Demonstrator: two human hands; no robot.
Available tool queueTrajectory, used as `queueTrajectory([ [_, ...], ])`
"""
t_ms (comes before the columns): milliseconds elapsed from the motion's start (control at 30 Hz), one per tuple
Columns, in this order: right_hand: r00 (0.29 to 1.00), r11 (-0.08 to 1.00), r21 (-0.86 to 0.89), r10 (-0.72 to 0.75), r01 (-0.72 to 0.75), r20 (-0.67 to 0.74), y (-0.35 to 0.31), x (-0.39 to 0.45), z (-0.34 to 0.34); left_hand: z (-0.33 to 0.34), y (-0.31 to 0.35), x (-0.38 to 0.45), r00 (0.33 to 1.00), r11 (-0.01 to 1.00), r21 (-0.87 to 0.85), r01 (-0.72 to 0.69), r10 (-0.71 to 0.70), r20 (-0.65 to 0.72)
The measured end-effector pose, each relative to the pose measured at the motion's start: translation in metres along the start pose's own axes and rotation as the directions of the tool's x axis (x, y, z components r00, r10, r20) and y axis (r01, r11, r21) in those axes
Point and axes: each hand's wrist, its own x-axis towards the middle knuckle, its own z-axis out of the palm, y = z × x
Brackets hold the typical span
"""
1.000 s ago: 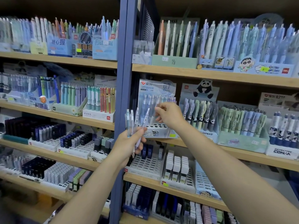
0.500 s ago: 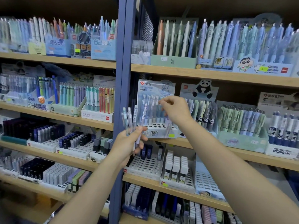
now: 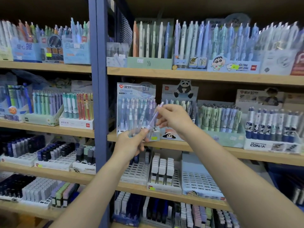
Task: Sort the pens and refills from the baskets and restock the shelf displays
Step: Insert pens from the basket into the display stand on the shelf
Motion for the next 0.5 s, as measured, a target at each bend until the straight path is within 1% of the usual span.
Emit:
queueTrajectory([
  [100,1.0,1.0,0.017,0.005,-0.005,-0.007,0.002,-0.004,-0.004,0.008,-0.003,0.004,0.999,1.0,0.007,-0.023,0.024,-0.049],
  [167,0.999,1.0,0.01,0.003,-0.003,-0.045,0.004,-0.004,-0.006,0.011,-0.004,0.006,0.998,1.0,0.028,-0.015,0.017,-0.061],
  [233,0.991,0.999,0.032,-0.02,0.025,-0.133,0.005,0.0,-0.011,0.011,-0.004,0.008,0.999,0.999,0.05,0.002,0.001,-0.051],
  [300,0.968,0.996,0.057,-0.049,0.065,-0.247,0.005,0.006,-0.018,0.007,-0.005,0.01,0.999,0.997,0.074,0.024,-0.021,-0.04],
  [367,0.945,0.995,0.017,-0.083,0.093,-0.316,0.006,0.011,-0.023,0.001,-0.008,0.011,0.999,0.995,0.096,0.038,-0.036,-0.028],
  [500,0.942,0.99,-0.09,-0.128,0.105,-0.311,0.006,0.017,-0.023,-0.006,-0.009,0.01,0.999,0.998,0.04,0.039,-0.04,0.02],
])
